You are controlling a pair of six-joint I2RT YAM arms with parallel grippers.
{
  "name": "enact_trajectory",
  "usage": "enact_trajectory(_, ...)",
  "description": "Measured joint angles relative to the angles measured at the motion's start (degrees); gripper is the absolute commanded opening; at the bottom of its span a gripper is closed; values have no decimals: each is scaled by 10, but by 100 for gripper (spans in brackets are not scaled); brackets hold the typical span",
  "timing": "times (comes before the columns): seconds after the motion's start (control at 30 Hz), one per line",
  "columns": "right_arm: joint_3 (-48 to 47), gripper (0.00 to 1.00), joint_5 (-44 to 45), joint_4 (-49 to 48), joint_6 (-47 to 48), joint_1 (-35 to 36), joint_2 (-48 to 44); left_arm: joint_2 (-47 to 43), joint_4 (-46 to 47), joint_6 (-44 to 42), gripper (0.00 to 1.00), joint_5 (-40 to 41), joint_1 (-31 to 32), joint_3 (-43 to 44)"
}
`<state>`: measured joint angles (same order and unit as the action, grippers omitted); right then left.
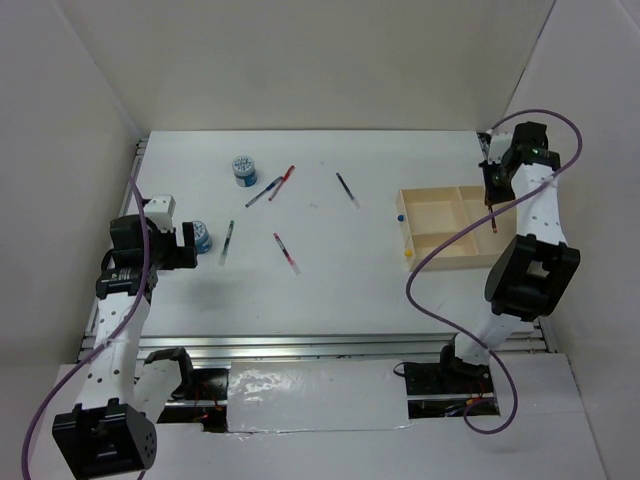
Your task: Sort the stationery into containers
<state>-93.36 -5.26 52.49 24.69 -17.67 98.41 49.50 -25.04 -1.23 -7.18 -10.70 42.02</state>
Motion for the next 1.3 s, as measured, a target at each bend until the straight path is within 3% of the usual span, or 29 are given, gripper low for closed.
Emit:
enact_trajectory(0.3, -11, 1, 21, -4, 20, -27, 101, -4, 2, 0, 99, 0, 0, 0)
enact_trajectory(0.33, -11, 11, 23, -4, 20, -26, 109, -5, 2, 0, 99, 0, 0, 0)
enact_trajectory(0.4, -11, 16, 30, -4, 19, -24, 118, -6, 2, 3, 97, 0, 0, 0)
enact_trajectory(0.43, -11, 27, 32, -5, 18, -22, 120, -6, 2, 6, 96, 0, 0, 0)
enact_trajectory(0.57, -9, 52, 39, -10, 13, -15, 121, -5, 2, 19, 94, -3, 3, 0)
enact_trajectory(0.73, 1, 54, 40, -12, 8, -9, 119, 14, 10, 21, 88, -2, 48, 2)
enact_trajectory(0.93, 12, 54, 20, -5, -2, 9, 92, 100, 20, 10, 90, 4, 150, 44)
enact_trajectory(1.07, 12, 54, -14, 1, -10, 24, 35, 152, 25, -87, 82, -61, 209, 78)
enact_trajectory(1.3, 17, 54, -85, 23, -18, 48, -59, 282, -10, -416, 77, -200, 260, 160)
